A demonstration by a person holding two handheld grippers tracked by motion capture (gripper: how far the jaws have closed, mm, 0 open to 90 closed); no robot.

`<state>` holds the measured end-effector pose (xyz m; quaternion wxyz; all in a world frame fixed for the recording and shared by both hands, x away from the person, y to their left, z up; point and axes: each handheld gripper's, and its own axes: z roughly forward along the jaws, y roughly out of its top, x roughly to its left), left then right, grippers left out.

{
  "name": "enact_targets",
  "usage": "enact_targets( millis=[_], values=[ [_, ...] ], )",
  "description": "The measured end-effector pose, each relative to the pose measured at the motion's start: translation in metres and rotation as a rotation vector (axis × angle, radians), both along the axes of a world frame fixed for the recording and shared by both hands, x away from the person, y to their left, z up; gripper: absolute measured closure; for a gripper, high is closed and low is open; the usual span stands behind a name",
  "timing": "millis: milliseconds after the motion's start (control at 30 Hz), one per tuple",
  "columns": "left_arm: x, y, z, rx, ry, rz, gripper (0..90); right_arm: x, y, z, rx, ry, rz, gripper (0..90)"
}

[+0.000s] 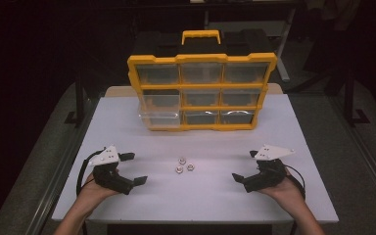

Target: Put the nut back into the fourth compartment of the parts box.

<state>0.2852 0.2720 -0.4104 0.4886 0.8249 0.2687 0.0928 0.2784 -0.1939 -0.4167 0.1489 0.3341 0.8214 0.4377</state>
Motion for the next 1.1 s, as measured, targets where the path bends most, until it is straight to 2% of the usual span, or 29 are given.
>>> enact_targets(
  millis=[467,633,900,1100],
  values=[
    [-0.001,-0.002,-0.002,0.009,-0.003,-0.019,0.6,0.004,0.004,0.002,0.007,0.01,0.012,0.0],
    [-0.001,-0.003,-0.004,0.013,-0.005,-0.021,0.6,0.007,0.01,0.005,0.005,0.001,0.029,0.0],
    [0.0,-0.004,-0.004,0.011,-0.012,-0.018,0.6,0.016,0.023,0.01,0.007,0.014,0.055,0.0],
    [0.001,-0.003,-0.003,-0.007,-0.01,-0.012,0.6,0.023,0.03,0.011,-0.004,0.019,0.068,0.0]
  ],
)
